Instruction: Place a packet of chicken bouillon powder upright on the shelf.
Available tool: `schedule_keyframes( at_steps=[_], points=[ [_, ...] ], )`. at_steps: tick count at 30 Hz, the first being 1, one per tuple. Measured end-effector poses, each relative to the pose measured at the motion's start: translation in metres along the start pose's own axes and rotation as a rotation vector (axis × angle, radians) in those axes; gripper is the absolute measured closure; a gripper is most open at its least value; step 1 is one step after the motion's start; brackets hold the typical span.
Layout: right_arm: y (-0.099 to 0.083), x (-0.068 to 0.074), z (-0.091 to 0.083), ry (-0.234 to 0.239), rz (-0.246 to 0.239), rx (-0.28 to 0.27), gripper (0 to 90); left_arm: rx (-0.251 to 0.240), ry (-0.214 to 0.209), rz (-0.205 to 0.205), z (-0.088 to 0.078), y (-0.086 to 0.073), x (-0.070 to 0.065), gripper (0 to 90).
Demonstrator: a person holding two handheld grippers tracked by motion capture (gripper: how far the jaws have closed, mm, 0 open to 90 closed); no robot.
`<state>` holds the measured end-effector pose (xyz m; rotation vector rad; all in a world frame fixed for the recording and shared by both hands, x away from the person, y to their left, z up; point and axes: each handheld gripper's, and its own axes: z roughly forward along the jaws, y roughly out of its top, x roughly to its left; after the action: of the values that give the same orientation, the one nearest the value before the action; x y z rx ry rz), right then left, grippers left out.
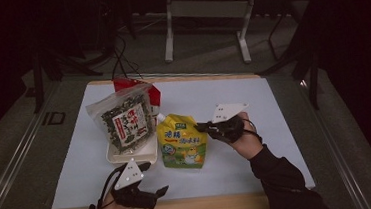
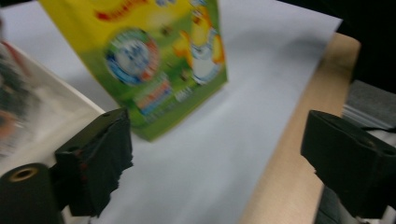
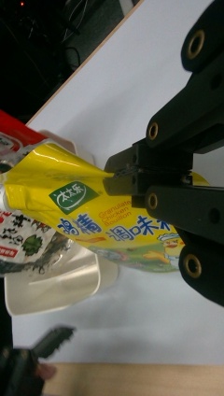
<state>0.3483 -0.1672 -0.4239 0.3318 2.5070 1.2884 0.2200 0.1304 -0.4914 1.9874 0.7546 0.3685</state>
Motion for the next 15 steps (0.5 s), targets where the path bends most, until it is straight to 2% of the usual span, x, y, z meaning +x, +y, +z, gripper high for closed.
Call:
schedule_keyframes(
  at_steps=[2,3,8,15],
  points=[
    [0.001,0.002,-0.001,0.006,0.0,-0.006,90.0,0.0,0.03,0.004,-0.001,0.009,0.005,13.3],
    [0.001,0.003,-0.001,0.005,-0.004,-0.005,90.0,-0.012,0.022,0.001,-0.002,0.014,0.009,13.3],
    [0.001,0.006,-0.004,0.016,-0.005,-0.013,90.0,-0.006,0.076,0.011,0.0,0.031,0.025,16.2],
    [0.003,0.012,-0.007,0.026,-0.02,-0.023,90.0,-0.015,0.071,0.014,0.006,0.045,0.04,26.1]
  ],
)
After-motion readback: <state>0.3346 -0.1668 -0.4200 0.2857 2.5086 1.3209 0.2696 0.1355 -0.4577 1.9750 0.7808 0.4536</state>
